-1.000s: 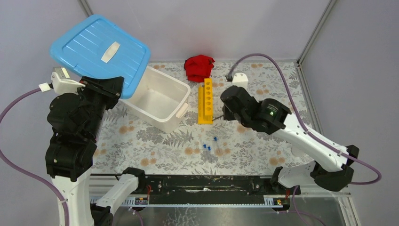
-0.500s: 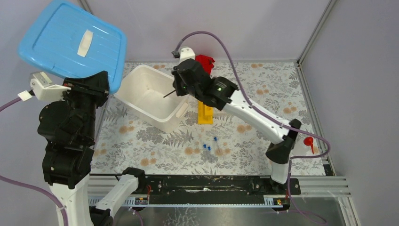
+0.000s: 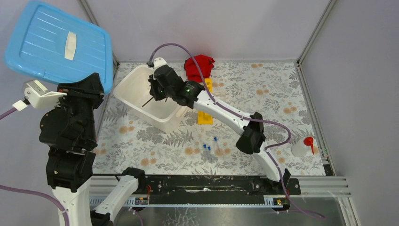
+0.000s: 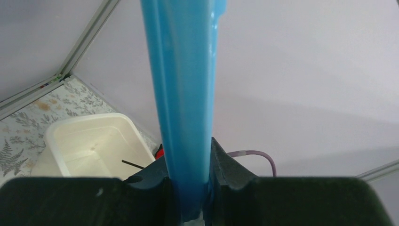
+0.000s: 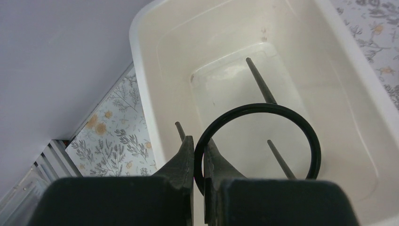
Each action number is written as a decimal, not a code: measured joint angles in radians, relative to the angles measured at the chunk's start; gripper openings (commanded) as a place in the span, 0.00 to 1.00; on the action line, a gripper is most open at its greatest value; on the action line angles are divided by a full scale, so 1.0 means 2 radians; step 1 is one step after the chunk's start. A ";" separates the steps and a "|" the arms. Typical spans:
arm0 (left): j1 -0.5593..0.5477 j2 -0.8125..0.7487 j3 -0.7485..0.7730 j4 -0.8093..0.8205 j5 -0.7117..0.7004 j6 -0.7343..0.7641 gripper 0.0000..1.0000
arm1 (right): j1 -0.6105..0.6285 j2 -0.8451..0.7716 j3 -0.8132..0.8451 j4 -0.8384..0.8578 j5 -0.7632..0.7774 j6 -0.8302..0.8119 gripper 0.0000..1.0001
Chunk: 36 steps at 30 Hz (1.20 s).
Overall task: Organize the chemistry lab equipment
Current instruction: Place the chemistry item in the storage box.
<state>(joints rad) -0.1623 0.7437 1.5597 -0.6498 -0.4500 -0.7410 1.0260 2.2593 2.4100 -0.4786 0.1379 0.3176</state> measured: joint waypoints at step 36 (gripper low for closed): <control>0.000 0.002 -0.091 0.047 0.000 -0.004 0.00 | -0.008 -0.010 -0.121 0.072 0.022 -0.045 0.77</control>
<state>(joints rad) -0.1623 0.7471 1.3769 -0.5552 -0.4503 -0.7490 1.0096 2.2395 2.1681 -0.3336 0.1814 0.2283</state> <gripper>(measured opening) 0.280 0.759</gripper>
